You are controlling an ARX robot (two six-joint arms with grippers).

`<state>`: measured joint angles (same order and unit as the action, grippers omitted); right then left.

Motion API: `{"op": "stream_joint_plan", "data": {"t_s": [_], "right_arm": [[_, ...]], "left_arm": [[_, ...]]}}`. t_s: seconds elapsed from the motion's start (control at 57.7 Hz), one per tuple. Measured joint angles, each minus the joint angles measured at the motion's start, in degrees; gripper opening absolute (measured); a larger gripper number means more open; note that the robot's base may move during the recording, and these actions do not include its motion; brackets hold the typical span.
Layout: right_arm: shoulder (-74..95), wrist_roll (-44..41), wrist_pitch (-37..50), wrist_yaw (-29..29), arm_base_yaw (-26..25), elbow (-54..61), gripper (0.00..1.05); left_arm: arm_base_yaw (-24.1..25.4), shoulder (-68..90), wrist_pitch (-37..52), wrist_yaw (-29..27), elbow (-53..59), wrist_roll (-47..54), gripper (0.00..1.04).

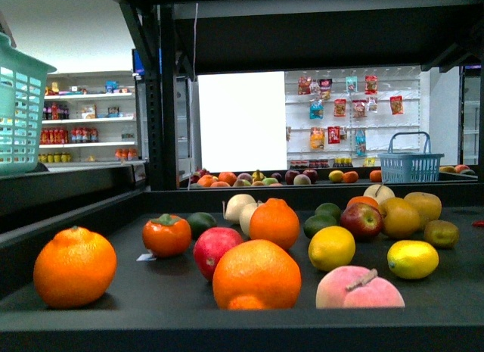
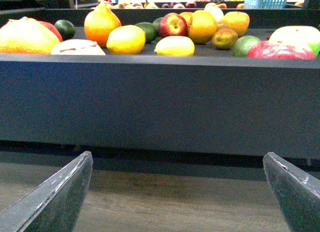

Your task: Pick lemon from shelf

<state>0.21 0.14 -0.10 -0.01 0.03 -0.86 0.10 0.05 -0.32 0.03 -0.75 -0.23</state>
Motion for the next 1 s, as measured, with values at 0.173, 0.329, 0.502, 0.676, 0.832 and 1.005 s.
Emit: {"op": "stream_joint_plan", "data": {"t_s": [0.173,0.329,0.502,0.676,0.832,1.005], "right_arm": [[0.00,0.02,0.00,0.00,0.00,0.00,1.02],[0.00,0.00,0.00,-0.02,0.00,0.00,1.02],[0.00,0.02,0.00,-0.02,0.00,0.00,1.02],[0.00,0.00,0.00,0.00,0.00,0.00,1.02],[0.00,0.00,0.00,0.00,0.00,0.00,1.02],[0.00,0.00,-0.02,-0.04,0.00,0.00,1.02]], "left_arm": [[0.00,0.00,0.00,-0.02,0.00,0.02,0.97],[0.00,0.00,0.00,0.00,0.00,-0.02,0.97],[0.00,0.00,0.00,-0.02,0.00,0.00,0.97],[0.00,0.00,0.00,0.00,0.00,0.02,0.97],[0.00,0.00,0.00,0.00,0.00,0.02,0.97],[0.00,0.00,0.00,0.00,0.00,0.02,0.97]]}}
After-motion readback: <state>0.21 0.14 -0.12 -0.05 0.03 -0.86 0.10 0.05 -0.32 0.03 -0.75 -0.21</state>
